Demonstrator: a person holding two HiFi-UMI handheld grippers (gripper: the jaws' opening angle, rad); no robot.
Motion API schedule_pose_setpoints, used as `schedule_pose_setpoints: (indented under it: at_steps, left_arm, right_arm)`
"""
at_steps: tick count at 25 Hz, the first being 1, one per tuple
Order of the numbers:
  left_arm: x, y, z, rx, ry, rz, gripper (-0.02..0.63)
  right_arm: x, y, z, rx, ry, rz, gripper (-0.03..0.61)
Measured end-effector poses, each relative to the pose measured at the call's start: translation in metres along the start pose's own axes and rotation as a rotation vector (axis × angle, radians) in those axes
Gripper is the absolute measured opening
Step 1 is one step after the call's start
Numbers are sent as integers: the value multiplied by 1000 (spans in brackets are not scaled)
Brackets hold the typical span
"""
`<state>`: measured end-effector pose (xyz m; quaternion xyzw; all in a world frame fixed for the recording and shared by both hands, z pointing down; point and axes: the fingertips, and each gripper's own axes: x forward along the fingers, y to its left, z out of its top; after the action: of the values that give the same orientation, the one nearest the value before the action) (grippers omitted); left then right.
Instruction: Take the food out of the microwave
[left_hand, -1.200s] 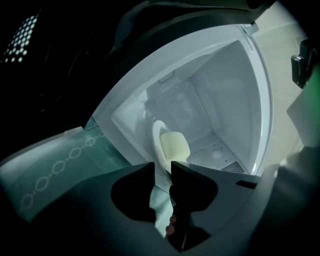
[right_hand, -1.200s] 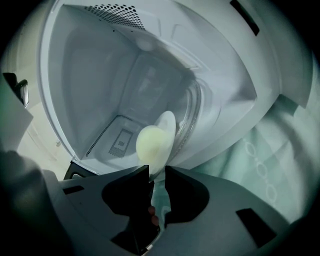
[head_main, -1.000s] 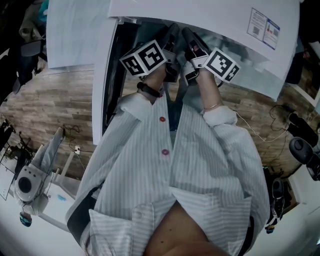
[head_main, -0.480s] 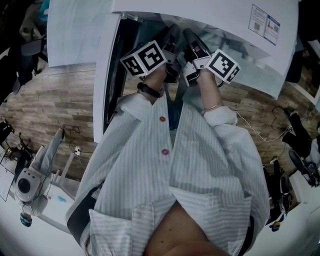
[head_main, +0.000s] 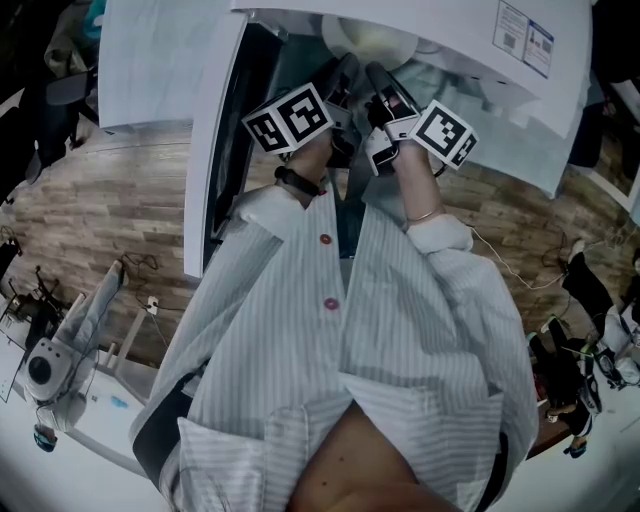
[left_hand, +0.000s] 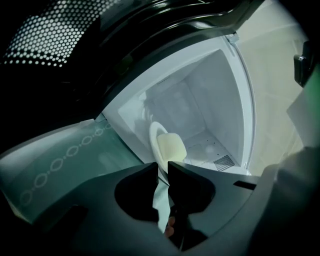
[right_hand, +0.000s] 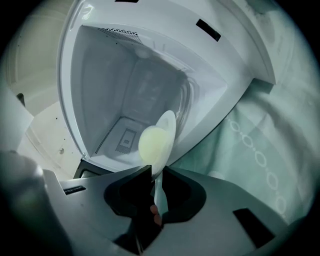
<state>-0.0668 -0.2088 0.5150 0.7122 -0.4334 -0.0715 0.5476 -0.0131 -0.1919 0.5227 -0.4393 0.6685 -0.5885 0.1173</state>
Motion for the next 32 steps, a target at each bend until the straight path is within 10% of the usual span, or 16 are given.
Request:
schedule_pose_setpoints:
  at_steps: [32]
  left_arm:
    - [-51,-50,-48,44,-139,20,80]
  right_arm:
    - [-75,24,-14,-112,101,125,81]
